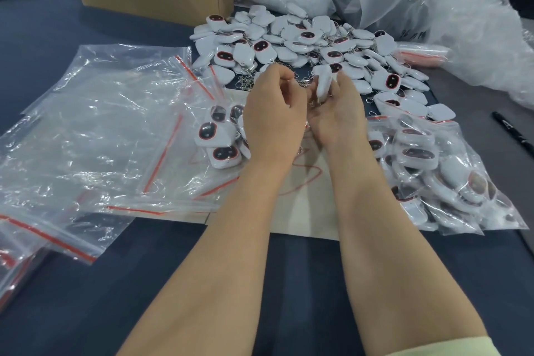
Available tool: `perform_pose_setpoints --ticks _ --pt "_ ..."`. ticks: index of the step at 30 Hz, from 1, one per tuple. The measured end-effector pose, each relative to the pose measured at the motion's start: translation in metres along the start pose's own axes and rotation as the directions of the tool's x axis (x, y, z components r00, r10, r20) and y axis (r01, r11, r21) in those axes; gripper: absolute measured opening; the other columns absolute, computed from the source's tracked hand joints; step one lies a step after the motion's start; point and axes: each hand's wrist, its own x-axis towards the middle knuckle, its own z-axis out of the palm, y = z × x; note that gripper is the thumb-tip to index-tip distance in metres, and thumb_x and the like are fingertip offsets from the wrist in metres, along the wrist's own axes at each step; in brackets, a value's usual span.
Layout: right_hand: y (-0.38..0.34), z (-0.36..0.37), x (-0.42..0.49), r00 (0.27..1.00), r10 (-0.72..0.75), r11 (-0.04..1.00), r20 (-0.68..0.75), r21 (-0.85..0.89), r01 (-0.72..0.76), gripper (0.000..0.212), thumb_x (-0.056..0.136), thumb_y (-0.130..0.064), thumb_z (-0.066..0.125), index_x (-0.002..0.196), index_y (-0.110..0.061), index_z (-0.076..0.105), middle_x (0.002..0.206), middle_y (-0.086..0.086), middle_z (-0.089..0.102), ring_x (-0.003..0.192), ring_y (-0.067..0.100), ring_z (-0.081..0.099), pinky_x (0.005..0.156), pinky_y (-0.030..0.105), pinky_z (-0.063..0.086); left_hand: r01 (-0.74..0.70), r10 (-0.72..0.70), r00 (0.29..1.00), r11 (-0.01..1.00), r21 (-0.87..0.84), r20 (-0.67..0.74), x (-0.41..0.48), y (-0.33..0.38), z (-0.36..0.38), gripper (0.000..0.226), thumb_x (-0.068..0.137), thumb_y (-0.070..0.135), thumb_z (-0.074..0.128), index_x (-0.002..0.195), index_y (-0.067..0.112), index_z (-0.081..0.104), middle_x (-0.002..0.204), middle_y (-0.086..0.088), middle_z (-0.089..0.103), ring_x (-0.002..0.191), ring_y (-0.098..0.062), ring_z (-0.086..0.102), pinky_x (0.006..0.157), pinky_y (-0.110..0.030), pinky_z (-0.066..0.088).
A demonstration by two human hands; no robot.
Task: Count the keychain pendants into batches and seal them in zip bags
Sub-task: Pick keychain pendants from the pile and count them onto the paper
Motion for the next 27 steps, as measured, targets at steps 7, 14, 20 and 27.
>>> perform_pose_setpoints --ticks 7,14,20,27 --pt "0.003 0.003 -0.002 0.998 0.016 0.985 0.056 -0.171 -0.006 0.04 0.099 -0.037 0.049 0.11 0.002 0.055 0.091 0.014 0.07 0.068 0.021 0.062 0.086 0.038 0.053 -0.003 0.003 1.0 1.0 0.014 0.002 0.001 0.0 0.0 0.007 0.088 0.014 0.055 0.093 0.014 0.061 0.084 0.003 0.065 0.078 -0.015 0.061 0.072 -0.031 0.048" --pt "0.006 -0.004 0.008 0.993 -0.111 0.976 -0.03 -0.194 0.103 0.037 0.104 -0.028 0.04 0.087 0.0 0.058 0.064 0.011 0.071 0.058 0.02 0.059 0.087 0.041 0.052 -0.005 0.005 1.0 1.0 0.029 0.013 0.001 -0.001 0.0 0.008 0.088 0.014 0.055 0.094 0.013 0.06 0.077 0.014 0.059 0.076 -0.01 0.057 0.07 -0.022 0.043" --pt "0.006 -0.004 0.012 0.998 -0.062 0.961 -0.002 -0.272 0.059 0.03 0.097 -0.026 0.056 0.103 0.003 0.061 0.079 0.011 0.071 0.083 0.028 0.061 0.101 0.049 0.047 -0.001 0.001 1.0 1.0 0.029 0.021 0.0 -0.001 0.0 0.008 0.089 0.016 0.054 0.094 0.013 0.06 0.086 0.002 0.066 0.08 -0.014 0.061 0.073 -0.027 0.045" --pt "0.009 -0.007 0.007 0.975 -0.151 0.87 0.161 -0.446 0.209 0.005 0.096 -0.011 0.056 0.097 -0.006 0.057 0.079 0.006 0.067 0.075 0.022 0.062 0.078 0.038 0.054 0.0 0.0 1.0 1.0 0.031 0.018 0.0 -0.001 0.0 0.007 0.089 0.015 0.055 0.093 0.014 0.06 0.085 0.004 0.066 0.079 -0.013 0.06 0.071 -0.025 0.044"
